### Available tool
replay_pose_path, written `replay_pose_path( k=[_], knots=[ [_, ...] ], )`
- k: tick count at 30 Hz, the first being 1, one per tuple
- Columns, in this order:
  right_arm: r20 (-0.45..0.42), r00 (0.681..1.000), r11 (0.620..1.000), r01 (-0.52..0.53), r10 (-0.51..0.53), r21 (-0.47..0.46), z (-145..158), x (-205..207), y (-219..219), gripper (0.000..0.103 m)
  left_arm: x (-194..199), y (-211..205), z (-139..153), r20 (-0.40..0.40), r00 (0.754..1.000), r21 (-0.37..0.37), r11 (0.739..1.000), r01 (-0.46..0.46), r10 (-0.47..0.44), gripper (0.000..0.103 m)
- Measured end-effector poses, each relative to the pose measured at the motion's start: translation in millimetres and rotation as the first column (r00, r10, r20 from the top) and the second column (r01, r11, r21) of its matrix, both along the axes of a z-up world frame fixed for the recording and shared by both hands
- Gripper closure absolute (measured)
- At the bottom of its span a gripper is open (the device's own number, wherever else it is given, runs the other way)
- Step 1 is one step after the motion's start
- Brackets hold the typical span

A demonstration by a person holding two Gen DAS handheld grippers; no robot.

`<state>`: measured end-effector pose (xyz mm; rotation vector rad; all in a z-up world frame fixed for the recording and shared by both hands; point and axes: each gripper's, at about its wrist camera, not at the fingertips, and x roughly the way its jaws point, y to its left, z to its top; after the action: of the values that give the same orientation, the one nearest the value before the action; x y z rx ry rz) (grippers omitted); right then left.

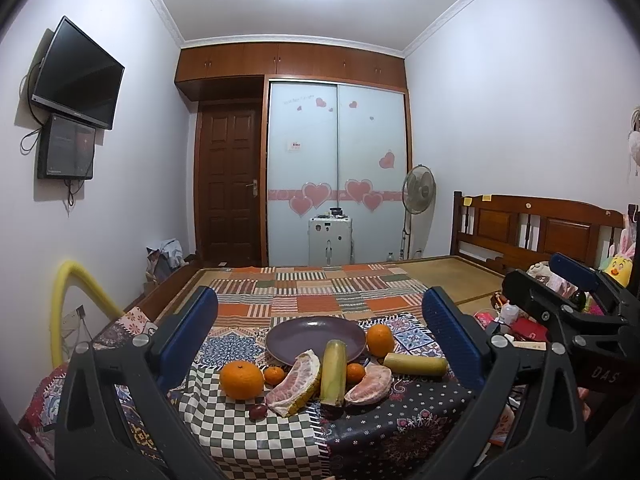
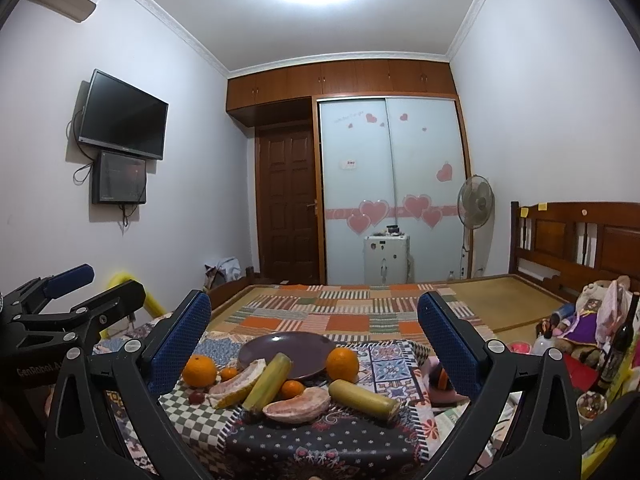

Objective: Organize fruits

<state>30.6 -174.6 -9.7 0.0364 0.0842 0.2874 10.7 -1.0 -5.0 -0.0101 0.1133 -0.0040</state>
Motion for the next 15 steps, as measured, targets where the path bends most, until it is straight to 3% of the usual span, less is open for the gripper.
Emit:
replay_pose_path(
  k=[6,11,15],
  knots=[
    [-0.061,0.998,1.0,-0.002,0.0,-0.031,-13.4,17.4,0.0,0.0,15.2,5.3,-12.3,-0.043,0.999,0.007,1.0,0.002,-0.001,0.0],
    [-0.134,0.991,0.995,0.009,-0.023,-0.099,-35.8,40.0,-2.8,0.0,39.1,17.2,-31.4,-0.132,0.991,0.005,1.0,0.005,-0.004,0.001],
    [-0.209,0.977,0.987,0.005,-0.039,-0.16,-55.8,61.5,-7.5,0.011,62.7,28.9,-50.0,-0.226,0.974,0.014,1.0,0.0,0.003,0.016]
  ],
)
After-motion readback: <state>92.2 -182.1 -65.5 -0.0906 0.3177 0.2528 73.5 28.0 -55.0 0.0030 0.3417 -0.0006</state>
